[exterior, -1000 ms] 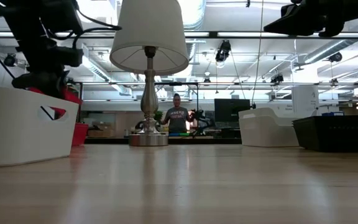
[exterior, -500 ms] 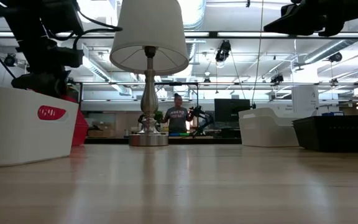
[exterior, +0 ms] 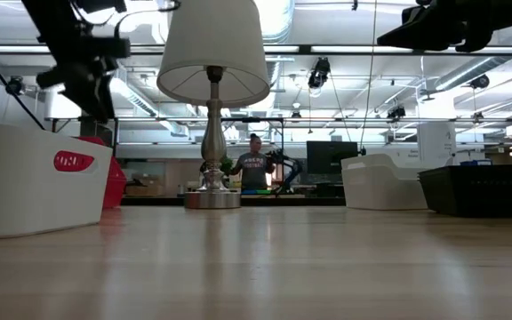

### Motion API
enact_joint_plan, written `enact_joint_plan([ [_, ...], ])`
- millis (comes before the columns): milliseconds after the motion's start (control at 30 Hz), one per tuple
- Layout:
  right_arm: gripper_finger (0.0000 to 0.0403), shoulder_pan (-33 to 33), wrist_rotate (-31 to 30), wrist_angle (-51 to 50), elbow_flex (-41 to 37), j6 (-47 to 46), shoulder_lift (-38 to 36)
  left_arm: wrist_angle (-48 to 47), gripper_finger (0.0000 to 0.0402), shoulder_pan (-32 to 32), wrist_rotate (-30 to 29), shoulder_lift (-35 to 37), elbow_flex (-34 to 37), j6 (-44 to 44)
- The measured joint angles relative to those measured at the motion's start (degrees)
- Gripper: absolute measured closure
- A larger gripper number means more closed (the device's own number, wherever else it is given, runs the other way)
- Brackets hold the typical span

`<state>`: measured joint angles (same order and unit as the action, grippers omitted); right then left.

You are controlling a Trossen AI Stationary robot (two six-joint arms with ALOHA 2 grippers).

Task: Stack baskets by color
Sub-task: Stack the right and red bin on top of the stacked red bins

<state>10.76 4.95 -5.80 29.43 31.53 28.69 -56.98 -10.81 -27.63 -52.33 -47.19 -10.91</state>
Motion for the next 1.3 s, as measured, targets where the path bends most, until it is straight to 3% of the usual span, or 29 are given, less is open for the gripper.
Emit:
enact_joint_plan([
  [300,0.039,0.0,0.0,-0.39,0.0,0.06,0.0,-14.76,0.0238,-1.35,4.7,-6.46,-9.94,9.46],
  [467,0.039,0.0,0.02,-0.39,0.0,0.48,0.0,-16.84,0.0238,-4.08,7.58,-10.86,-9.36,8.73],
  [733,0.039,0.0,0.02,-0.39,0.0,1.05,0.0,-17.34,0.0238,-7.42,4.18,-15.95,-8.64,4.29],
  [1300,0.039,0.0,0.02,-0.41,0.0,1.05,0.0,-15.34,0.0254,-10.32,3.69,-16.55,-6.08,0.98],
])
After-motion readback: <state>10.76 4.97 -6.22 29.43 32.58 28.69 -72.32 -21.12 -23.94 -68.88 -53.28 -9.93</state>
